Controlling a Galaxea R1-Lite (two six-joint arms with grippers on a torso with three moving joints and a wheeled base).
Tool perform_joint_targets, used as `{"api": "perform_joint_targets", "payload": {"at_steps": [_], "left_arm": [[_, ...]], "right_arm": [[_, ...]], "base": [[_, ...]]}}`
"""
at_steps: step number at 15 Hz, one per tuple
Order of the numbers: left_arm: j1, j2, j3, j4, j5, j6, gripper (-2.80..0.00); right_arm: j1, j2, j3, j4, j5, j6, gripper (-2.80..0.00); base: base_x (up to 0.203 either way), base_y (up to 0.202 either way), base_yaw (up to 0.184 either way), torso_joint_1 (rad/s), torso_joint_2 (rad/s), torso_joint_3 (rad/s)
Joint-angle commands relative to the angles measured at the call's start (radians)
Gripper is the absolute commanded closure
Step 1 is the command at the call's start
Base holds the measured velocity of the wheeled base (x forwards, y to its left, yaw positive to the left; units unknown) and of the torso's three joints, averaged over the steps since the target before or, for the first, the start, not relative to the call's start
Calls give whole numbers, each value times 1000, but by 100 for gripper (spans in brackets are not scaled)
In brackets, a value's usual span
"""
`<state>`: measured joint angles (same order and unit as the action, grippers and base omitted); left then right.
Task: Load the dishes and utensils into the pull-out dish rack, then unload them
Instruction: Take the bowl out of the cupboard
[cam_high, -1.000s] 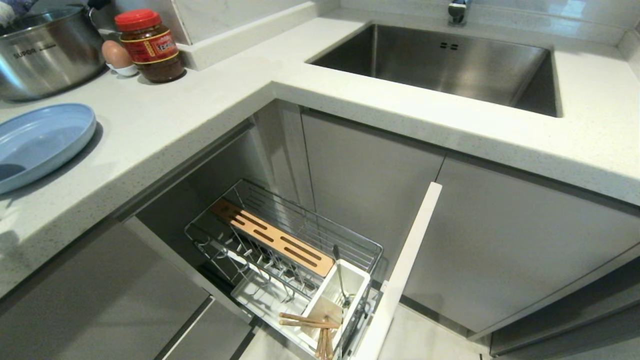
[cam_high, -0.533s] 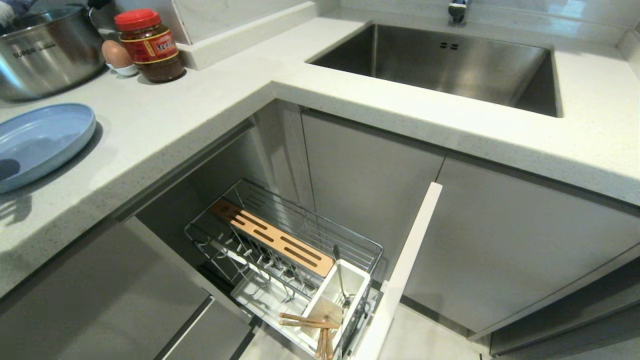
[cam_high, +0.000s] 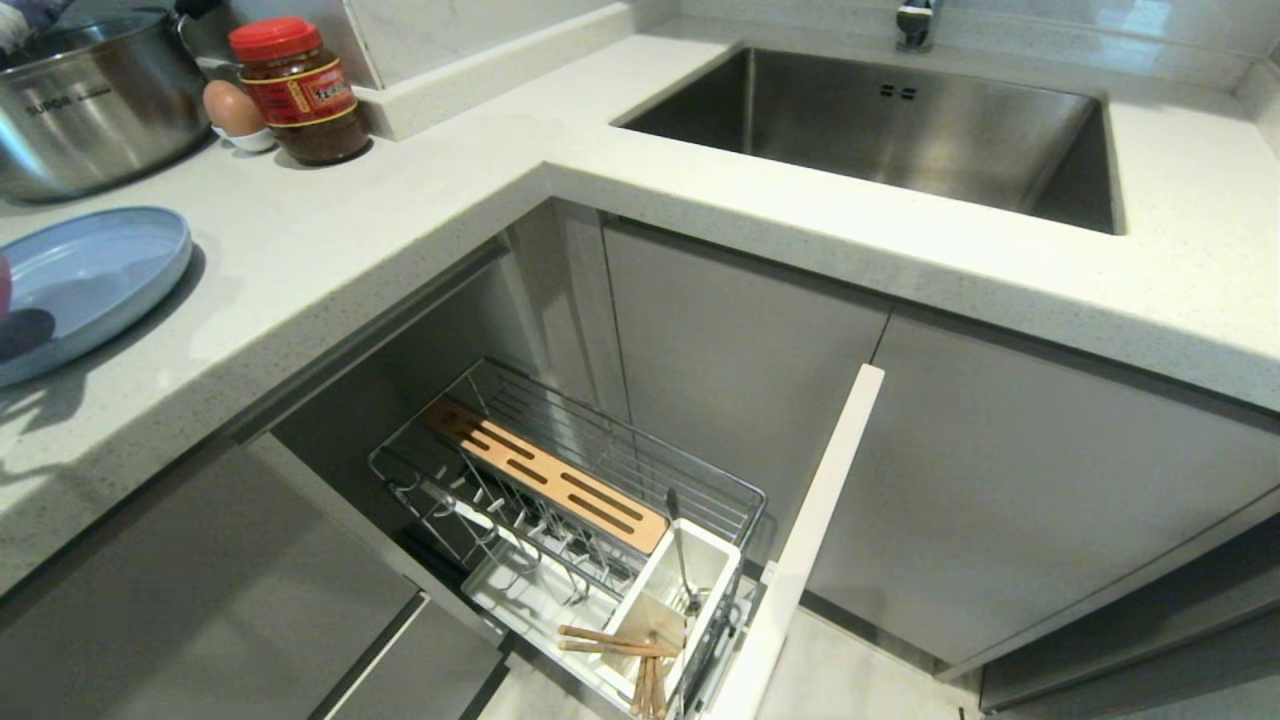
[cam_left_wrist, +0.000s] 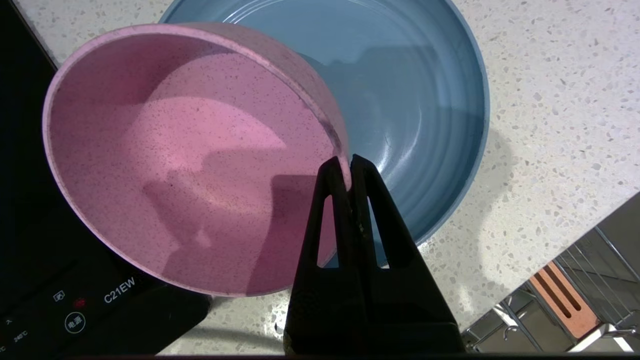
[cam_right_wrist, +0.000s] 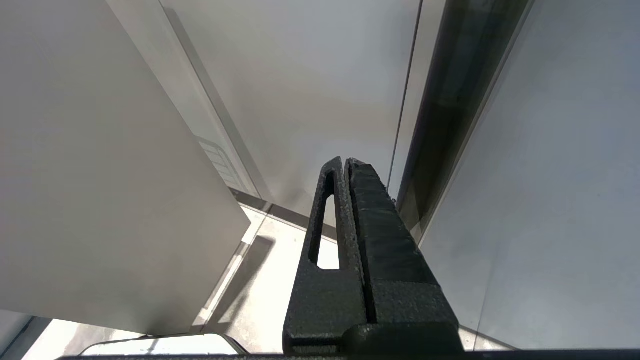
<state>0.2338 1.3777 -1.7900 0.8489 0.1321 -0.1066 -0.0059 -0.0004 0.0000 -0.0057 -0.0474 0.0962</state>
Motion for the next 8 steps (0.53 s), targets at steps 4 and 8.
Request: {"api": "perform_joint_targets", "payload": {"at_steps": [4,8], "left_arm": [[-2,47,-2,4,9,-1,0],[-8,58,-3,4,12,1,0]], "right_arm": [[0,-4,0,0,0,0,0],[0,-4,0,0,0,0,0]], "base": [[0,0,0,0,0,0],[0,0,0,0,0,0]]}}
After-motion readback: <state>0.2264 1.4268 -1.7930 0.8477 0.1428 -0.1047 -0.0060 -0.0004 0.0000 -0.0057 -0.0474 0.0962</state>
